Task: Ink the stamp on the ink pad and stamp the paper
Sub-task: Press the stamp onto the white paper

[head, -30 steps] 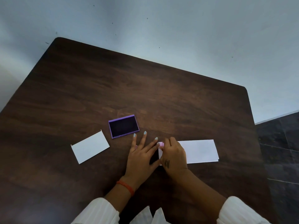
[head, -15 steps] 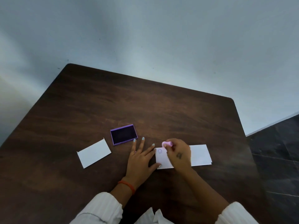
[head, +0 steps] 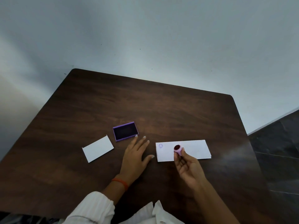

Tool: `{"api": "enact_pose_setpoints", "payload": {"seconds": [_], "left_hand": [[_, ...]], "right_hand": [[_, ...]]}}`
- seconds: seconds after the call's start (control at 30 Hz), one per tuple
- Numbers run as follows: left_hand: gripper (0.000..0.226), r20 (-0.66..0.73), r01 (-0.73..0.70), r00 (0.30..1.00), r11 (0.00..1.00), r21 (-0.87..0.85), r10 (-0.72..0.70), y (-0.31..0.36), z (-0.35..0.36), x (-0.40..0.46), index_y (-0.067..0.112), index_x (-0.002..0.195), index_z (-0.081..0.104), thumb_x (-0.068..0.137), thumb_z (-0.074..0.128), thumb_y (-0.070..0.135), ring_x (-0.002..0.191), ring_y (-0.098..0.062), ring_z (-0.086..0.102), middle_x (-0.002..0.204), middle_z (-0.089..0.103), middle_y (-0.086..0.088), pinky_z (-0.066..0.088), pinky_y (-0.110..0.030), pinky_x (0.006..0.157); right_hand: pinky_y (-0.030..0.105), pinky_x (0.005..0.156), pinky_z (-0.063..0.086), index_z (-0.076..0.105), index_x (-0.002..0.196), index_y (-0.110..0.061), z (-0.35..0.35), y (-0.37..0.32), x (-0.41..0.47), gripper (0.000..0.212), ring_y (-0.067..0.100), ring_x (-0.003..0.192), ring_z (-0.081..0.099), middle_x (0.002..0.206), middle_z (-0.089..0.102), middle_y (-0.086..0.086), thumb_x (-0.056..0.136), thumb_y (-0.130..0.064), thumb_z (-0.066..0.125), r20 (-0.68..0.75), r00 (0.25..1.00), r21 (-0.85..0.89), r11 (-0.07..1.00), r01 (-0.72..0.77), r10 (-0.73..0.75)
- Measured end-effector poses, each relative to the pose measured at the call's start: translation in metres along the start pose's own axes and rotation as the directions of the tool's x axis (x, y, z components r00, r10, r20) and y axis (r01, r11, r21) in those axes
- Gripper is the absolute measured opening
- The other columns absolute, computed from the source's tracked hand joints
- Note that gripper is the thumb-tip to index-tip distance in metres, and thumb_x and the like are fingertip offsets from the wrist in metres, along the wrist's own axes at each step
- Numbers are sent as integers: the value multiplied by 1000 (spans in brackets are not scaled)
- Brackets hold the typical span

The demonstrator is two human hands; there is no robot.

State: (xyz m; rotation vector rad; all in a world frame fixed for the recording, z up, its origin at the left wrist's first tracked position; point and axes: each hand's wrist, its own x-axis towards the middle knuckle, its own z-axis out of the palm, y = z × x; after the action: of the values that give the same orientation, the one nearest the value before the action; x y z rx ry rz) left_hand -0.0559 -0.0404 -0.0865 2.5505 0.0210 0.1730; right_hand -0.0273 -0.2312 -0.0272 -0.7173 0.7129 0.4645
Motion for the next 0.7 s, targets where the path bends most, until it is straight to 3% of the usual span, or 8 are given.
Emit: {"api": "enact_pose_setpoints", "payload": {"seconds": [0.13, 0.3, 0.47, 0.7], "left_hand": [[58, -46, 128, 990, 988, -91, -132, -7, -7, -11, 18, 132, 45, 80, 68, 26, 130, -22, 36, 142, 44, -5, 30, -33, 106], [53, -26, 251, 967, 961, -115, -255, -7, -9, -10, 14, 129, 48, 80, 68, 20, 118, -19, 43, 129, 52, -7, 32, -23, 95], [35, 5, 280, 960, 954, -105, -281, -9, -13, -6, 13, 117, 59, 82, 66, 18, 109, -18, 46, 118, 57, -7, 32, -20, 88], [33, 41, 272, 962, 934, -231, -270, 0, -27, -6, 15, 114, 60, 81, 66, 14, 103, -11, 52, 120, 55, -5, 44, -22, 88]], "right_hand": [[27, 51, 59, 71, 76, 1, -6, 12, 0, 16, 20, 66, 73, 75, 76, 16, 83, -6, 58, 9, 999, 26, 999, -45, 45], [27, 51, 59, 72, 77, 1, -4, 23, 2, 13, 21, 67, 73, 76, 76, 16, 70, -8, 65, 26, 996, -14, 996, -85, 85], [26, 52, 59, 74, 76, 0, -1, 30, 2, 16, 21, 69, 73, 78, 76, 16, 64, -9, 68, 47, 993, -50, 993, -105, 108], [27, 54, 59, 70, 88, -1, 4, 34, 1, 21, 21, 71, 73, 80, 76, 16, 69, -10, 67, 71, 993, -95, 992, -84, 91]]}}
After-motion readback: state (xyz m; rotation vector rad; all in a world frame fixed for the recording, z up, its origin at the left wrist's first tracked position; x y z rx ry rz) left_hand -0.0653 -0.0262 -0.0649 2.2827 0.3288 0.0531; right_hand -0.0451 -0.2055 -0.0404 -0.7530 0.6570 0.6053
